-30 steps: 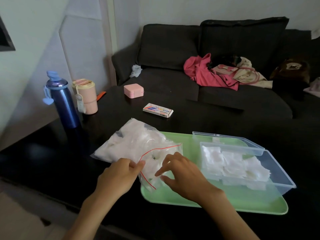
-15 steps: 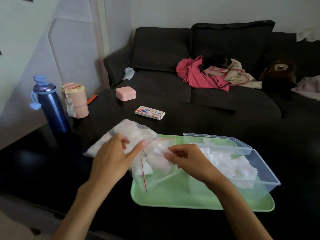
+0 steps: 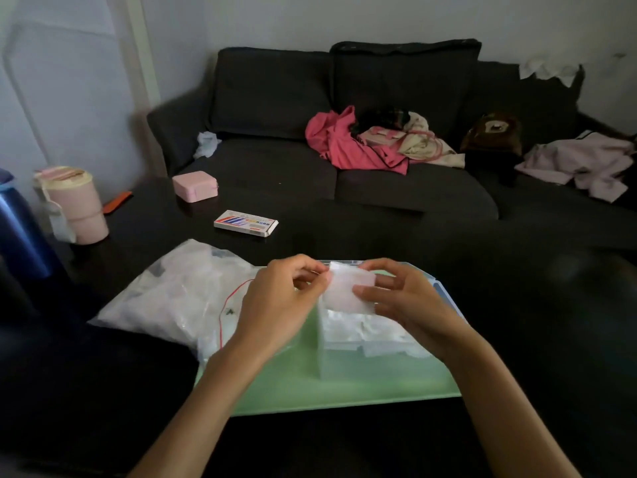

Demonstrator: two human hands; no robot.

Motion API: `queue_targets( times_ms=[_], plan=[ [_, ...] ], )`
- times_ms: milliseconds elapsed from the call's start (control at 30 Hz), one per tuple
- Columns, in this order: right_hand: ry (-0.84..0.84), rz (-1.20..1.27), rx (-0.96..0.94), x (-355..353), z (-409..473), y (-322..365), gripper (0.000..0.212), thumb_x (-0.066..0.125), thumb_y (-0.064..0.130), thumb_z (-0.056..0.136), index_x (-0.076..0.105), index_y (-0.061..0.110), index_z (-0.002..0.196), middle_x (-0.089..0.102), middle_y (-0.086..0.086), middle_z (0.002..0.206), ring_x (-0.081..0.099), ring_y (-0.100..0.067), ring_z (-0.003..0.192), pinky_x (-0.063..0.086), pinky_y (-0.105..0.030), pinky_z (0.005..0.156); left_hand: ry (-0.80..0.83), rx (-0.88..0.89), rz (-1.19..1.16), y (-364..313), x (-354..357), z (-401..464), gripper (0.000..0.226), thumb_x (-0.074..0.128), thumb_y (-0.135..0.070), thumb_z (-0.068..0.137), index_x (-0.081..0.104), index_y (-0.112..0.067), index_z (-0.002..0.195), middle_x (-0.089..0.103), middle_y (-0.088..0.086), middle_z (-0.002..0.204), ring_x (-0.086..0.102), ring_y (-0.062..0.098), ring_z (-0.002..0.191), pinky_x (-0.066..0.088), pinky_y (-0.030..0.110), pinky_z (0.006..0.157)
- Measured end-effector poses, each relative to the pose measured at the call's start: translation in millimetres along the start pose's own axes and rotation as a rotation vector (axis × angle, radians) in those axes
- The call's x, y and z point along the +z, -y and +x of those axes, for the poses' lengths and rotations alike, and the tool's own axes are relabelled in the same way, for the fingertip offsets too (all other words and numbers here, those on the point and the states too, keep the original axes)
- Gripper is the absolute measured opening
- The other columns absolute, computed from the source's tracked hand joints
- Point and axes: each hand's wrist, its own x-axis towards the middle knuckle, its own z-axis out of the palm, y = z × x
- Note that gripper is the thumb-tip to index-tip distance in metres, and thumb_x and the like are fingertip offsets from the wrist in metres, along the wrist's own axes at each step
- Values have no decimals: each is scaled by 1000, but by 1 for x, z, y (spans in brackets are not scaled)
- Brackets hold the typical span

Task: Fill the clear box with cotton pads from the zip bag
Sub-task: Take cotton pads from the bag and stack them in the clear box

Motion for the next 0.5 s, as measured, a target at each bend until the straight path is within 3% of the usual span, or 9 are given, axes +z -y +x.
queue_targets(
  times_ms=[100, 167, 267, 333, 400, 500],
  plan=[
    [-370, -355, -54, -43, 5, -3, 24, 63, -2, 84, 59, 13, 102, 67, -6, 89, 65, -15, 72, 52, -21, 59, 91, 142, 198, 2, 25, 5, 14, 56, -27, 92, 66, -31, 102, 70, -17, 98, 63, 3, 95, 47, 28, 85],
    [-483, -620, -13, -72, 8, -4, 23, 58, 0, 86, 56, 18, 101, 64, -2, 92, 61, -11, 73, 47, -17, 55, 200, 285, 360, 5, 41, 10, 25, 50, -22, 94, 64, -31, 112, 65, -16, 116, 57, 6, 109, 38, 26, 96],
    [-332, -803, 131, -90, 17, -10, 25, 54, -1, 86, 55, 20, 100, 64, -7, 93, 60, -15, 75, 47, -21, 59, 371, 395, 528, 12, 63, 15, 34, 43, -18, 95, 61, -32, 121, 54, -18, 134, 46, 4, 124, 20, 23, 108],
    [-255, -920, 163, -89, 20, -15, 26, 53, -1, 86, 56, 19, 103, 62, -5, 82, 57, -16, 68, 44, -23, 57, 436, 393, 573, 15, 74, 17, 35, 39, -22, 96, 60, -32, 122, 51, -18, 137, 43, 4, 126, 11, 22, 111],
    [-241, -970, 127, -85, 22, -19, 27, 54, 0, 86, 55, 19, 105, 57, 1, 77, 56, -13, 65, 41, -21, 53, 462, 369, 586, 16, 81, 19, 36, 35, -25, 96, 63, -32, 117, 57, -15, 132, 49, 8, 121, 9, 19, 108],
    [-249, -1020, 80, -79, 23, -24, 25, 54, 2, 88, 53, 20, 105, 62, -1, 90, 62, -16, 73, 52, -28, 61, 483, 335, 606, 17, 85, 23, 40, 31, -26, 95, 66, -31, 114, 62, -9, 126, 54, 14, 113, 12, 19, 107]
  ],
)
